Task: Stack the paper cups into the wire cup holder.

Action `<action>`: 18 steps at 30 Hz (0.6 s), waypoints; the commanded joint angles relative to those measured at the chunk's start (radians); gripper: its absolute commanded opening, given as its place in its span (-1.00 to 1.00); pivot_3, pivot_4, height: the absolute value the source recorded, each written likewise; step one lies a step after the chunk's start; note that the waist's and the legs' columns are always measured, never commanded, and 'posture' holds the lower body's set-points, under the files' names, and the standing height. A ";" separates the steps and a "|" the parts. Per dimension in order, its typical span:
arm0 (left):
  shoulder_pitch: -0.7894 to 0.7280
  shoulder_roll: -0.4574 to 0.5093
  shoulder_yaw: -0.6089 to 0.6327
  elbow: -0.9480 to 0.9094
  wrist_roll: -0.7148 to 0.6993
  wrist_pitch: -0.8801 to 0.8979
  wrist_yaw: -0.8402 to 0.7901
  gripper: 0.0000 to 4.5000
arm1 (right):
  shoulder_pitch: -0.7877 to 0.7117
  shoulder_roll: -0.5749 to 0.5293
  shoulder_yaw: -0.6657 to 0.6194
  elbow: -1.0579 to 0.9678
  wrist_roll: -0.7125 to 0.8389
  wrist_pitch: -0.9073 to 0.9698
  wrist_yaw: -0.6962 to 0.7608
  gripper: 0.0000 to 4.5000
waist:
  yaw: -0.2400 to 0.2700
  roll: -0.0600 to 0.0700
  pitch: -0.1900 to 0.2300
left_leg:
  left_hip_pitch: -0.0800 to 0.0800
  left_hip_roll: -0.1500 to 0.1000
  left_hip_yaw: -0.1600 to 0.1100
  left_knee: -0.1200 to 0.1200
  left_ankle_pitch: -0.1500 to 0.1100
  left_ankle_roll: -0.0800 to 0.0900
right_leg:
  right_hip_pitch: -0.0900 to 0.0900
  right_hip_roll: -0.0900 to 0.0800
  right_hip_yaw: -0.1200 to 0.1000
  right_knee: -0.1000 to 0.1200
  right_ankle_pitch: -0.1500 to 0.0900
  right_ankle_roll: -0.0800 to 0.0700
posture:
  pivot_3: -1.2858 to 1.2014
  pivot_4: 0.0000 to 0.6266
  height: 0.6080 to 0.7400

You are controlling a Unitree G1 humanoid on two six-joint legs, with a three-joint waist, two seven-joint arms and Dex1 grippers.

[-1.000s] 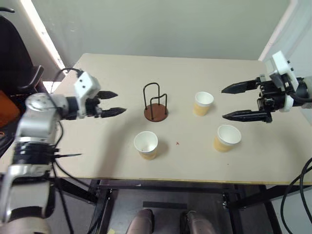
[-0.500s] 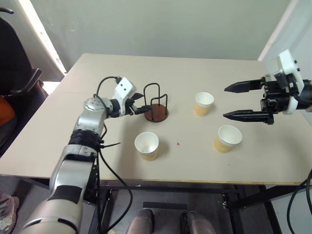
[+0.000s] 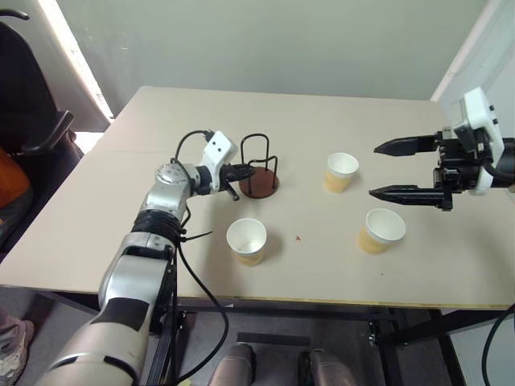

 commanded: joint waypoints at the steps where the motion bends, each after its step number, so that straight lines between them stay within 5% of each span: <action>1: -0.028 0.010 0.031 -0.132 -0.047 0.045 -0.049 -0.97 | -0.009 -0.022 -0.032 -0.009 0.011 -0.017 -0.002 1.00 | 0.001 0.000 0.000 | 0.000 0.000 0.000 0.001 0.000 0.000 | 0.000 0.000 0.000 0.000 0.000 0.000 | 0.03 -0.52 1.00; 11: 0.192 0.014 -0.059 -0.917 -0.160 0.524 -0.023 -0.97 | 0.040 -0.046 -0.019 -0.051 0.029 -0.007 0.029 1.00 | 0.004 0.001 -0.001 | -0.005 -0.001 0.004 0.005 -0.001 0.002 | 0.002 0.000 0.001 -0.010 0.001 0.006 | 0.03 -0.52 1.00; 18: 0.312 -0.011 -0.106 -1.165 -0.195 0.676 0.070 -0.97 | 0.132 -0.042 -0.018 -0.123 0.064 0.020 0.009 1.00 | 0.005 0.001 -0.001 | -0.004 0.000 0.004 0.006 -0.002 0.001 | 0.002 -0.001 0.002 -0.009 0.001 0.005 | 0.03 -0.52 1.00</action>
